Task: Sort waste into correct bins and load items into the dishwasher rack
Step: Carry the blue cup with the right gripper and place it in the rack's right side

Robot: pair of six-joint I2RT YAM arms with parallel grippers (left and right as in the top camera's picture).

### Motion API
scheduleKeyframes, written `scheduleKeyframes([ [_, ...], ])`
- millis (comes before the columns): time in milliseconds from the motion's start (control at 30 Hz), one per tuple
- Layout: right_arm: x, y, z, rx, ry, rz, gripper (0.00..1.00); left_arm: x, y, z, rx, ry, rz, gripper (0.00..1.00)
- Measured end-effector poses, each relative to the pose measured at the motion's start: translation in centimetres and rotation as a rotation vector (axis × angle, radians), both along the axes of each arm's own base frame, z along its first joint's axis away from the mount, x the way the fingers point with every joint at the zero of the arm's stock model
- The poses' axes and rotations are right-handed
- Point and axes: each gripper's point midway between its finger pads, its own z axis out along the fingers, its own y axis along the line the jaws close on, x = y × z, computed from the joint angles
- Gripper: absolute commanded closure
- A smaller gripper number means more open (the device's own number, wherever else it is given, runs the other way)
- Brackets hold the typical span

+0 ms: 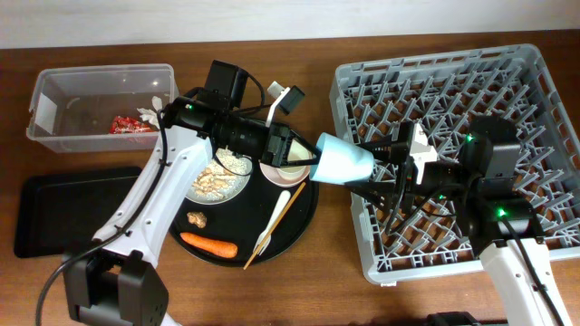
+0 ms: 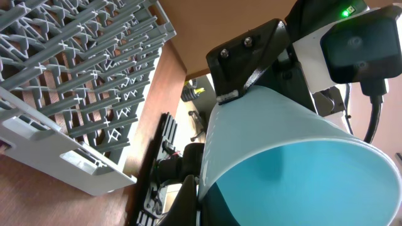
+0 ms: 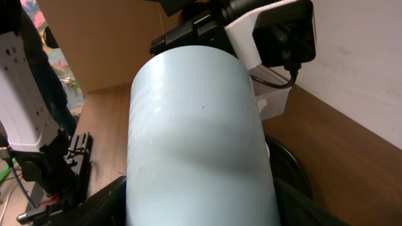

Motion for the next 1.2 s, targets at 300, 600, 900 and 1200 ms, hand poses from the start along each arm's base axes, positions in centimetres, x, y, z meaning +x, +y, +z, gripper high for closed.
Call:
scheduleKeyframes([
  [300,0.0,0.0,0.0,0.006,0.023,-0.004,0.46,0.4,0.1,-0.9,0.051,-0.008,0.023,0.68],
  [600,1.5,-0.9,-1.8,-0.037,0.151,-0.14,0.5,2.8,2.9,-6.2,0.384,-0.043,0.175,0.68],
  [900,2.3,-6.5,-5.8,-0.307,0.471,-0.569,0.52,6.3,13.6,-11.7,0.847,-0.006,0.455,0.69],
  [1200,1.6,-16.4,-2.2,-0.456,0.552,-1.078,0.56,6.9,20.9,-13.3,1.099,0.019,0.589,0.72],
])
